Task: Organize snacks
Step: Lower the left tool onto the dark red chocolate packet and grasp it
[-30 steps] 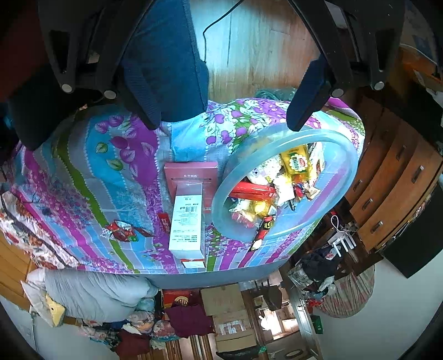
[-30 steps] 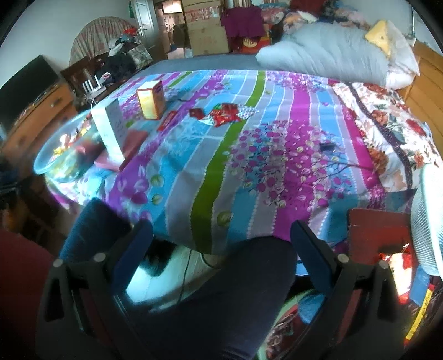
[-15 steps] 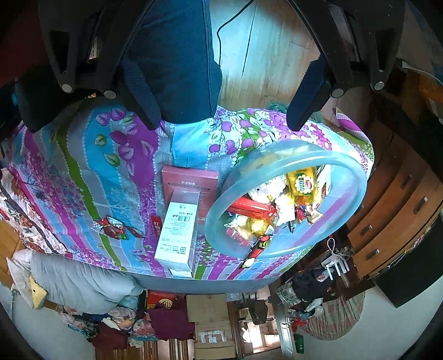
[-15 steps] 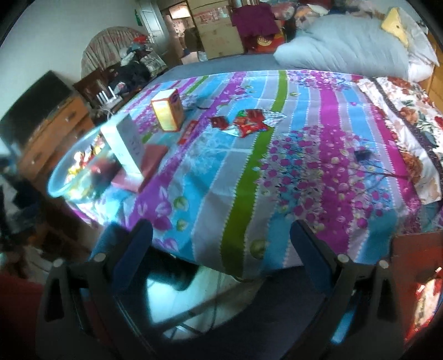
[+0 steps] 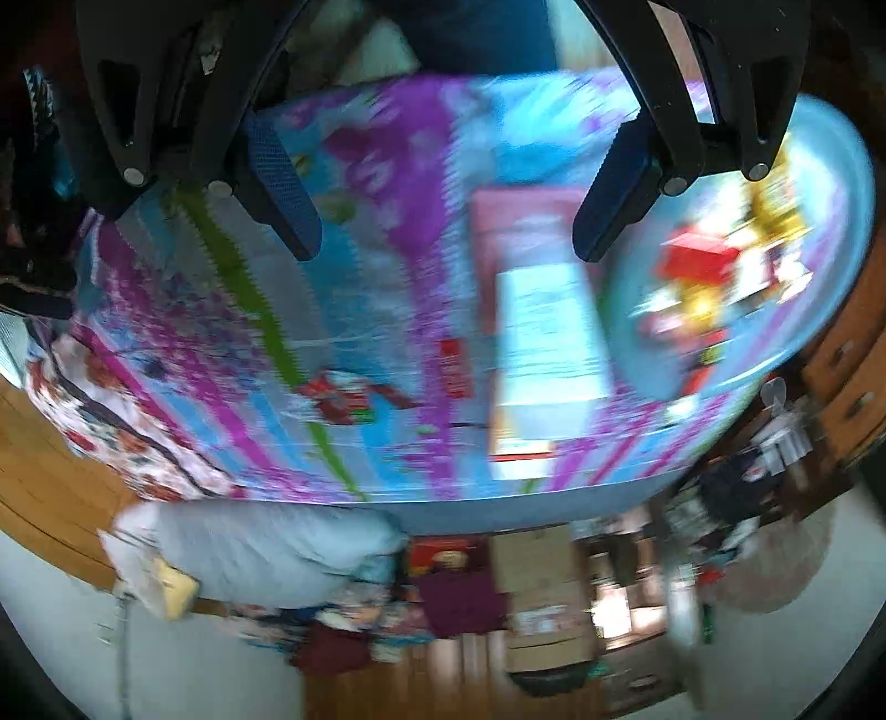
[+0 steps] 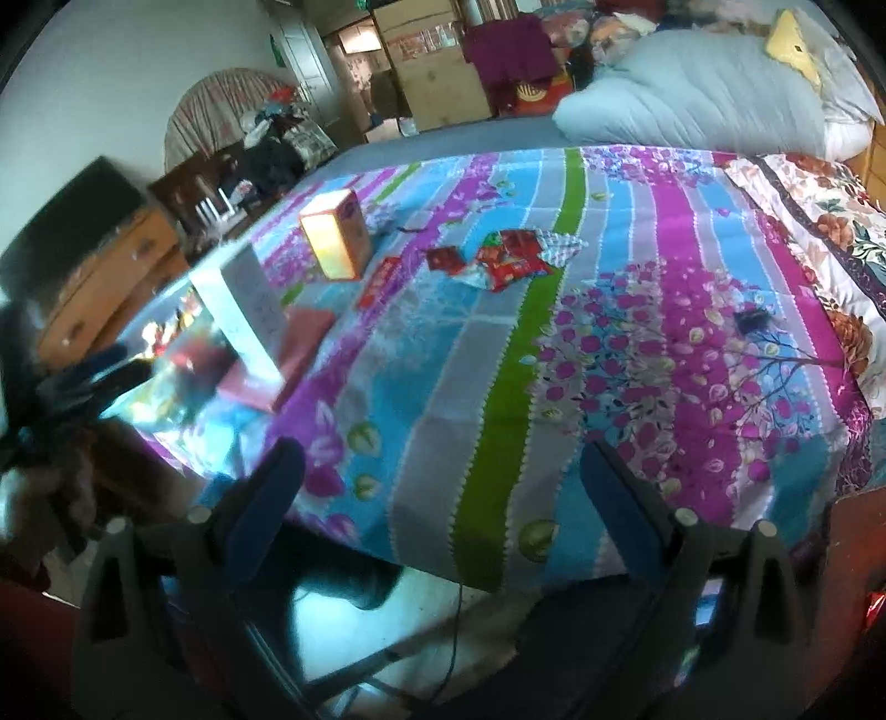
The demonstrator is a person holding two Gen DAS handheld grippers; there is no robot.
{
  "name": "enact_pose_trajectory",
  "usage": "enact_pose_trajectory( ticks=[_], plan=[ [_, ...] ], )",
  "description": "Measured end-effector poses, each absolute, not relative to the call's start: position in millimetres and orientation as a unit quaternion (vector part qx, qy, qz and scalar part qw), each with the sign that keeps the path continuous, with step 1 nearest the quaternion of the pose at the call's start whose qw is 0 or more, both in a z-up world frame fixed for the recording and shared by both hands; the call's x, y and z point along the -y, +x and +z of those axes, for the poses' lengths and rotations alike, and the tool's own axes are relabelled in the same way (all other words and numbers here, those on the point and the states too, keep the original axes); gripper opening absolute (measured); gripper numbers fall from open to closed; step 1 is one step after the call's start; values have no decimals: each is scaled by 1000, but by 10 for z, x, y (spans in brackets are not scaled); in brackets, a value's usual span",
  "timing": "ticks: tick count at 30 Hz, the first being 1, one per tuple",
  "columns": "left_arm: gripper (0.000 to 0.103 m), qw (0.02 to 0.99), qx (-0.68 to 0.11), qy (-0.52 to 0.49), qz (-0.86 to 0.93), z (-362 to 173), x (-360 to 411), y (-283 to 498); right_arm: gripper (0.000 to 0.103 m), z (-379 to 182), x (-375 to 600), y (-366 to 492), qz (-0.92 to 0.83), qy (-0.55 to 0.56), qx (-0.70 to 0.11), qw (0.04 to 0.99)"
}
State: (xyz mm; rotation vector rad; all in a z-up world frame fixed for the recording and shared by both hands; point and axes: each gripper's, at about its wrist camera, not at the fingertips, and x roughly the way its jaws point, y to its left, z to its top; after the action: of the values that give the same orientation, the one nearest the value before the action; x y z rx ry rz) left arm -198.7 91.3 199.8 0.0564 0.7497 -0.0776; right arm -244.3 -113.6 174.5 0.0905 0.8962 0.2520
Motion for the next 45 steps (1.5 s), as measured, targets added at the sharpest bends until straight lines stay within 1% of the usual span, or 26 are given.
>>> enact_pose_trajectory(
  ticks=[5,7,10,11,12,13,16,18,21,25,29,31,33,38,39,40,41,42,43,45],
  plan=[
    [93,915,-394,40,-80,1548,-369,-1339,100,1598,1271,-2365,108,52,-448,886],
    [92,912,-400,12,-92,1392,-294,-1007,100,1546,1330,-2307,104,52,-453,884],
    [89,912,-407,-24,-50,1108,-379,-424,100,1504,1414,-2213,100,53,-454,884],
    [88,912,-408,-30,-41,1035,-422,-297,100,1490,1442,-2177,98,54,-454,884],
    [84,910,-412,-34,-19,921,-502,-77,100,1472,1468,-2142,97,55,-456,883],
    [81,908,-416,-40,-6,849,-570,41,100,1446,1489,-2107,97,57,-457,882],
    [78,907,-415,-63,41,679,-791,360,100,1371,1549,-2023,97,57,-461,880],
    [78,903,-419,-91,29,609,-837,482,100,1324,1571,-1971,97,60,-463,879],
    [78,900,-423,-108,1,574,-785,597,100,1216,1589,-1871,99,65,-470,875],
    [78,897,-417,-141,-27,605,-671,810,100,1098,1554,-1752,107,70,-476,870],
    [78,883,-437,-167,-39,480,-592,1130,100,1070,1535,-1720,111,72,-476,869],
    [72,876,-445,-183,-31,390,-587,1288,100,1052,1542,-1720,110,72,-478,869],
    [71,872,-448,-194,-32,334,-585,1389,100,1033,1558,-1718,105,73,-480,868],
    [56,872,-459,-168,-33,204,-443,1583,100,996,1630,-1681,95,72,-484,867],
    [47,874,-458,-159,-28,184,-434,1615,100,1001,1638,-1672,94,70,-484,867],
    [33,876,-457,-154,-23,184,-439,1631,100,1010,1645,-1662,93,68,-482,869],
    [32,876,-456,-156,-25,192,-471,1640,100,1017,1650,-1654,93,68,-480,870],
    [27,876,-452,-165,-28,218,-511,1632,100,1028,1656,-1645,93,69,-476,872],
    [24,878,-448,-165,-27,251,-525,1615,100,1037,1657,-1633,94,68,-471,875],
    [24,886,-436,-156,-34,373,-522,1505,100,1018,1646,-1568,97,62,-469,876]
  ],
)
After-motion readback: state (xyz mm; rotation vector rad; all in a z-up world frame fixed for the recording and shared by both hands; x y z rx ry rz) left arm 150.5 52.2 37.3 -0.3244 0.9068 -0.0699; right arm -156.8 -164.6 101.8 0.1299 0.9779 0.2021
